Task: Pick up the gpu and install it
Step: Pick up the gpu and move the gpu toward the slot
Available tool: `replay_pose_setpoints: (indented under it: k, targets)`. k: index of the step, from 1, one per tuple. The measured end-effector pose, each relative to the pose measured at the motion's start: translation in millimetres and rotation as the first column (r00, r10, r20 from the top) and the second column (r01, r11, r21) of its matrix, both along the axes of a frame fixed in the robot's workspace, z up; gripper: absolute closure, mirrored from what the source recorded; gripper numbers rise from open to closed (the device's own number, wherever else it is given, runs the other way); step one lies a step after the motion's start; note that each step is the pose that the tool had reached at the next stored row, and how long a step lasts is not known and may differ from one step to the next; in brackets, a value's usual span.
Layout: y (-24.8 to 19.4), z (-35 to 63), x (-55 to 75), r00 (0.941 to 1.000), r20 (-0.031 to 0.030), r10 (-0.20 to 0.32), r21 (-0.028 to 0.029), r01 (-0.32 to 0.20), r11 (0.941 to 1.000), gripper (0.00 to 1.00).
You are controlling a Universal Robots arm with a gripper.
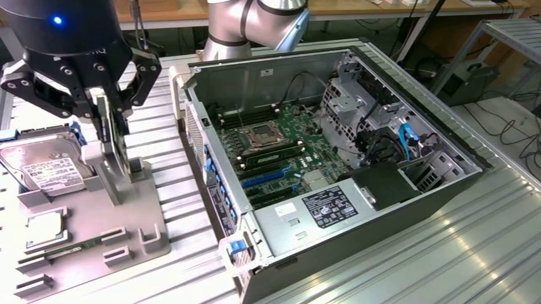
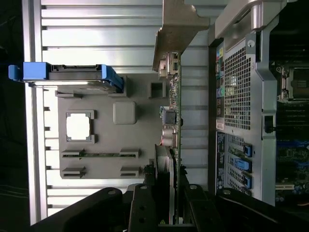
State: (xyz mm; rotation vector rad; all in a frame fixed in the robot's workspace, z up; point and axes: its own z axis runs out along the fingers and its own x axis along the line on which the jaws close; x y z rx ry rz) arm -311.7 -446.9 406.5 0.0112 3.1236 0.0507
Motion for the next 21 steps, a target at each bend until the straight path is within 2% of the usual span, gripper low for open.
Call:
replay_pose_setpoints:
  k: [21]
  targets:
    - [0.0,26.5,0.0,1.0000,0.0001,0.000,0.0001,0.000,1.0000,0.73]
